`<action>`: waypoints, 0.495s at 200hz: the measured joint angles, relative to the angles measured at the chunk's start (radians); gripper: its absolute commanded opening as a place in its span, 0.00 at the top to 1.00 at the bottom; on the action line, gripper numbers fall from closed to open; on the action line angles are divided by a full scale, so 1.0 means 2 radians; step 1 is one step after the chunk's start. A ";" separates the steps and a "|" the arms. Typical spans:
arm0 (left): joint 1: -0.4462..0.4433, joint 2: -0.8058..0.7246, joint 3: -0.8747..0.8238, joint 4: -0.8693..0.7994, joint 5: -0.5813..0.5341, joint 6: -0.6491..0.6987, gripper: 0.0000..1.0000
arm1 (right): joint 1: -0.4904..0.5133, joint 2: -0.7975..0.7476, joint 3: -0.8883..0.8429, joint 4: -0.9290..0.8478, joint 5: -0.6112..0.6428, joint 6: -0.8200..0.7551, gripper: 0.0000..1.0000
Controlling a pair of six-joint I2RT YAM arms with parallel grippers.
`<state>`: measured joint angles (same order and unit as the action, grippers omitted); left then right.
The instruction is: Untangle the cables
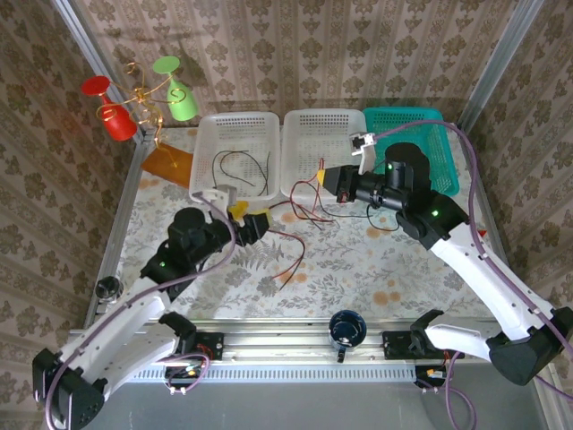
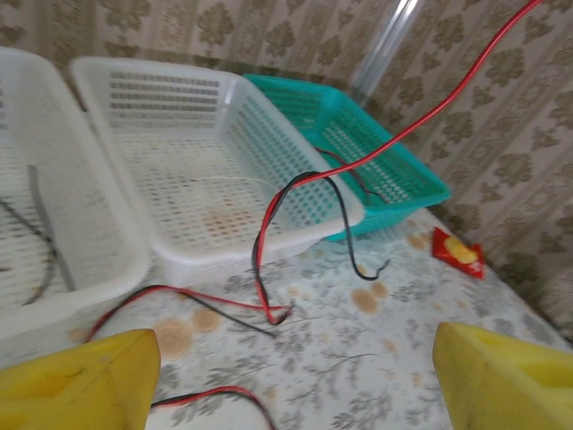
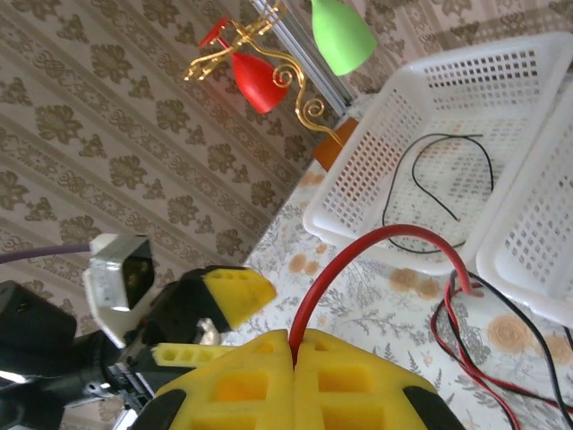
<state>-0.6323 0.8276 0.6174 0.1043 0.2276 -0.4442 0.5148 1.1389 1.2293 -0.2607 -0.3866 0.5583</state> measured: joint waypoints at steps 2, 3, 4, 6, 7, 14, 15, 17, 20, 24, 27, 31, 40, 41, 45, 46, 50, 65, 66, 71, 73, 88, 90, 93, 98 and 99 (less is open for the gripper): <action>0.000 0.003 0.001 0.003 0.002 -0.001 0.22 | 0.000 0.000 0.000 0.002 -0.001 0.000 1.00; 0.000 0.005 0.001 0.005 0.004 -0.003 0.22 | 0.000 0.000 0.000 0.002 -0.002 0.001 1.00; 0.000 0.007 0.002 0.006 0.005 -0.003 0.22 | -0.001 0.000 0.000 0.003 -0.002 0.001 1.00; 0.000 0.011 0.002 0.010 0.008 -0.006 0.22 | -0.001 0.000 0.000 0.005 -0.003 0.001 1.00; 0.000 0.014 0.003 0.012 0.010 -0.008 0.22 | -0.001 0.000 0.000 0.006 -0.004 0.001 1.00; -0.001 0.026 0.005 0.025 0.020 -0.013 0.21 | -0.002 0.000 0.000 0.010 -0.007 0.001 1.00; -0.001 0.027 0.005 0.026 0.021 -0.013 0.21 | -0.002 0.000 0.000 0.011 -0.007 0.002 1.00; -0.001 0.031 0.006 0.029 0.024 -0.014 0.21 | -0.003 0.000 0.000 0.012 -0.008 0.002 1.00; -0.002 0.035 0.006 0.033 0.026 -0.014 0.21 | -0.003 0.000 0.000 0.014 -0.008 0.003 1.00; -0.004 0.041 0.006 0.039 0.030 -0.014 0.20 | -0.003 0.001 0.000 0.016 -0.010 0.003 1.00; -0.005 0.044 0.007 0.043 0.031 -0.013 0.20 | -0.003 0.001 0.000 0.018 -0.010 0.005 1.00; -0.008 0.047 0.008 0.045 0.032 -0.012 0.20 | -0.004 0.001 0.000 0.021 -0.011 0.007 1.00; -0.017 0.055 0.012 0.050 0.033 -0.004 0.20 | -0.004 0.003 0.002 0.027 -0.014 0.010 1.00; -0.019 0.056 0.012 0.051 0.032 -0.003 0.19 | -0.004 0.003 0.002 0.028 -0.014 0.011 1.00; -0.022 0.059 0.014 0.055 0.032 -0.001 0.19 | -0.004 0.005 0.003 0.031 -0.015 0.011 1.00; -0.023 0.060 0.014 0.057 0.033 0.001 0.19 | -0.004 0.005 0.004 0.031 -0.016 0.012 1.00; -0.026 0.062 0.015 0.062 0.032 0.003 0.19 | -0.004 0.007 0.005 0.034 -0.017 0.013 1.00; -0.034 0.075 0.015 0.095 0.035 0.006 0.19 | -0.004 0.013 0.014 0.046 -0.019 0.020 1.00; -0.034 0.077 0.015 0.099 0.036 0.005 0.19 | -0.004 0.013 0.015 0.047 -0.019 0.020 1.00; -0.034 0.082 0.015 0.112 0.037 0.005 0.19 | -0.004 0.015 0.018 0.051 -0.020 0.022 1.00; -0.034 0.085 0.015 0.121 0.037 0.003 0.19 | -0.004 0.015 0.020 0.052 -0.020 0.024 1.00; -0.035 0.108 0.009 0.182 0.037 -0.004 0.19 | -0.004 0.019 0.033 0.060 -0.020 0.030 1.00; -0.036 0.111 0.007 0.192 0.037 -0.005 0.19 | -0.004 0.019 0.034 0.061 -0.020 0.031 1.00; -0.037 0.117 0.005 0.206 0.035 -0.006 0.19 | -0.004 0.019 0.036 0.065 -0.020 0.034 1.00; -0.039 0.125 0.002 0.225 0.034 -0.008 0.19 | -0.004 0.019 0.038 0.069 -0.019 0.036 1.00; -0.040 0.126 0.002 0.228 0.034 -0.009 0.19 | -0.004 0.019 0.039 0.070 -0.019 0.036 1.00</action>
<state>-0.7124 1.0798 0.6212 0.5598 0.2951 -0.4614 0.5072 1.1767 1.3067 -0.1215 -0.4248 0.6304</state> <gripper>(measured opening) 0.807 0.066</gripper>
